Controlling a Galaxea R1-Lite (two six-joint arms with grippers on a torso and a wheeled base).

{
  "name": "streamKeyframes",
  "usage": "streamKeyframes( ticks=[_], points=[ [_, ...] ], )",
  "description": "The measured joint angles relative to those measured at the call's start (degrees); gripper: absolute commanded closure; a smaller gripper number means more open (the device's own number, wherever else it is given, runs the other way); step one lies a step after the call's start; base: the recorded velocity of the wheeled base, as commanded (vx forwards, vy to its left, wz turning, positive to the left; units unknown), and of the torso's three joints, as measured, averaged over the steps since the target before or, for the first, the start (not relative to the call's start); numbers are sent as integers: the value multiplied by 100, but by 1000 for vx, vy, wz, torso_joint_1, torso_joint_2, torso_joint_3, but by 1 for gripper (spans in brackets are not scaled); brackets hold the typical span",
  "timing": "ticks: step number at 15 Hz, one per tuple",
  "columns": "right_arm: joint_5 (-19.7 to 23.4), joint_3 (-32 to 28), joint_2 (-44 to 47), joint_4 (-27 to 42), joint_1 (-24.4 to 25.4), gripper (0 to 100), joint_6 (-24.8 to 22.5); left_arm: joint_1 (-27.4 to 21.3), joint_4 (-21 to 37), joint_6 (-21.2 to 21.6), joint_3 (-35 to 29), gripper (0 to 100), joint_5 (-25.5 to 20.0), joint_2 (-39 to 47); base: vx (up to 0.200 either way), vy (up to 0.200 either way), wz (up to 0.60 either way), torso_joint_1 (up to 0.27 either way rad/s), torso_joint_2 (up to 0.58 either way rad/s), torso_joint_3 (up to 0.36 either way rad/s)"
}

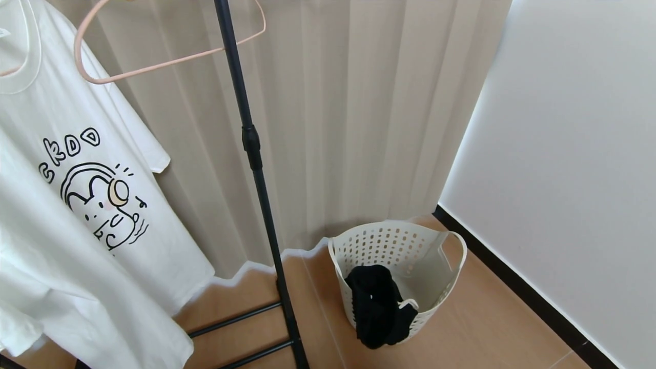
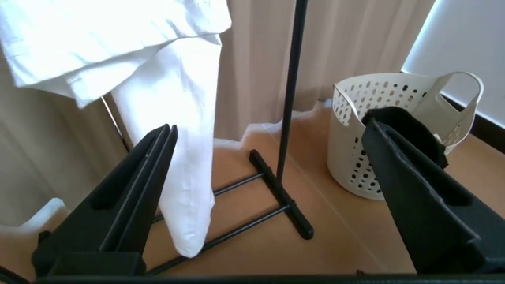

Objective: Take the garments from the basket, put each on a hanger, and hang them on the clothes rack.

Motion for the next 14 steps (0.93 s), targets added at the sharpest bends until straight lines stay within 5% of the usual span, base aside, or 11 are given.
streamKeyframes(
  ticks=[14],
  points=[
    [9, 0, 0, 17, -2, 0, -30, 0, -2, -12, -2, 0, 11, 0, 0, 0, 0, 4, 4, -198]
  ],
)
